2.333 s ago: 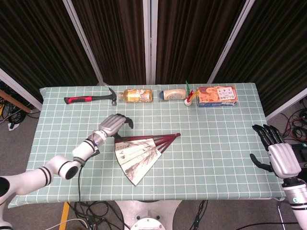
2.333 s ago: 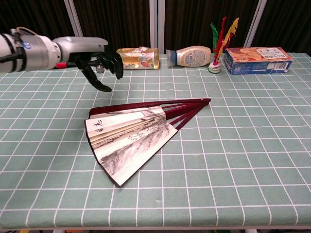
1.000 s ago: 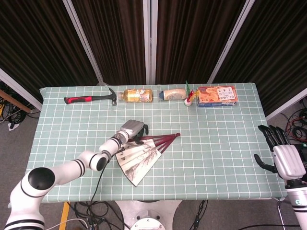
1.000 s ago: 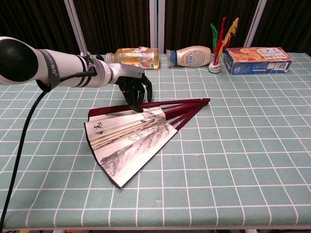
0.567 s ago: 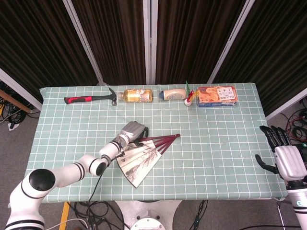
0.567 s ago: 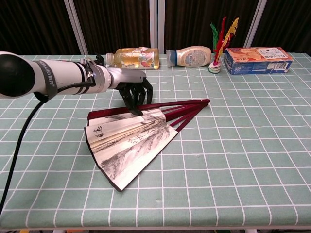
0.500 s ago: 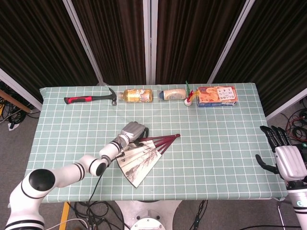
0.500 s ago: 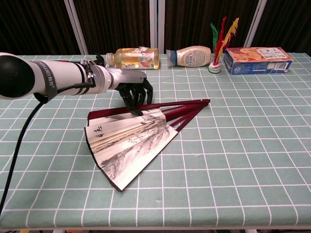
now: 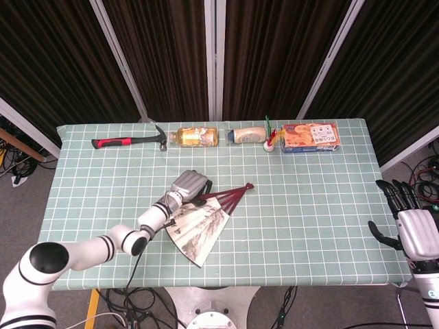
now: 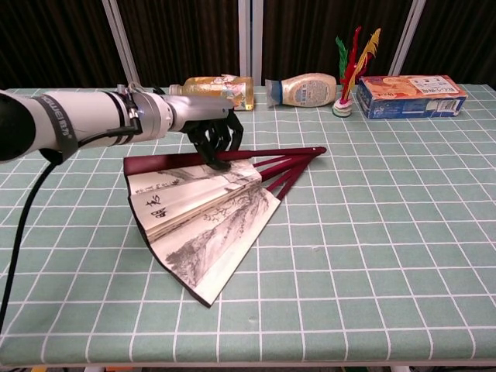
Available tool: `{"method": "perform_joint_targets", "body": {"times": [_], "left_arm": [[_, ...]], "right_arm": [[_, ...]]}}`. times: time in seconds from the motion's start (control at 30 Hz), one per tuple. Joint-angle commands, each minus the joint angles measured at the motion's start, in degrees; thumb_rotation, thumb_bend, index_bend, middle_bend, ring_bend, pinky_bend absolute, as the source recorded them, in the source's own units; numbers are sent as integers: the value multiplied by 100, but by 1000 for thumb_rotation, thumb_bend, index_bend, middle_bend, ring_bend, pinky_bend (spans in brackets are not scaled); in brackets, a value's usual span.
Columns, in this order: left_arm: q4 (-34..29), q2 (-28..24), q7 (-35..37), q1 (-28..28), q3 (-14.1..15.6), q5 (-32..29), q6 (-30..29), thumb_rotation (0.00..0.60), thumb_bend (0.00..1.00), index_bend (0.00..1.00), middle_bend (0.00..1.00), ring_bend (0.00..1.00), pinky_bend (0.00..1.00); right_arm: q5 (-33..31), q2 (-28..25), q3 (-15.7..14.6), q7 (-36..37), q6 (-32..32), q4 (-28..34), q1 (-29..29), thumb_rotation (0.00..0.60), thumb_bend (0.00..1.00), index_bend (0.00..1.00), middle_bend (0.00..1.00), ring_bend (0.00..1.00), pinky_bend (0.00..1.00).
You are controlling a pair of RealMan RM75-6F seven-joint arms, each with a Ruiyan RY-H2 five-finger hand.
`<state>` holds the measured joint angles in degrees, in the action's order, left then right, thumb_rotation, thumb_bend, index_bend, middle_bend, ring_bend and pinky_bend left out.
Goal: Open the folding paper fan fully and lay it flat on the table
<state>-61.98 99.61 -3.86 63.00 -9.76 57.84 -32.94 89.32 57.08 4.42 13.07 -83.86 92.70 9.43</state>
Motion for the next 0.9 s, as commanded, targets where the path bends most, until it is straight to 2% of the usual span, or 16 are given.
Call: {"method": "perform_joint_targets", "body": {"times": [0.03, 0.23, 0.47, 0.57, 0.73, 0.9], "left_arm": [[-596, -482, 141, -215, -97, 173, -240, 600, 363, 574, 694, 574, 308], [-1683, -1322, 836, -667, -273, 392, -478, 600, 355, 606, 718, 614, 382], [-2449, -1970, 1567, -1182, -456, 701, -993, 600, 351, 612, 721, 644, 459], [-2690, -2207, 1953, -1416, -577, 782, -1252, 600, 350, 612, 722, 652, 479], [-2986, -2445, 2596, -1800, -770, 936, -1761, 600, 350, 612, 722, 652, 479], [-3247, -2601, 3144, -2136, -835, 1360, -2294, 600, 350, 618, 729, 669, 501]], "right_arm": [[40, -27, -13, 28, 43, 6, 27, 600, 264, 31, 104, 0, 0], [112, -126, -43, 269, 294, 52, 171, 600, 264, 45, 106, 0, 0], [179, -201, -94, 675, 761, 72, 436, 600, 265, 46, 113, 0, 0], [238, -276, -152, 1118, 1163, 150, 657, 600, 264, 48, 117, 0, 0], [289, -382, -236, 1948, 2214, 307, 1261, 600, 263, 56, 120, 0, 0], [184, -125, -79, 2914, 3046, 212, 1941, 600, 264, 104, 152, 0, 2]]}}
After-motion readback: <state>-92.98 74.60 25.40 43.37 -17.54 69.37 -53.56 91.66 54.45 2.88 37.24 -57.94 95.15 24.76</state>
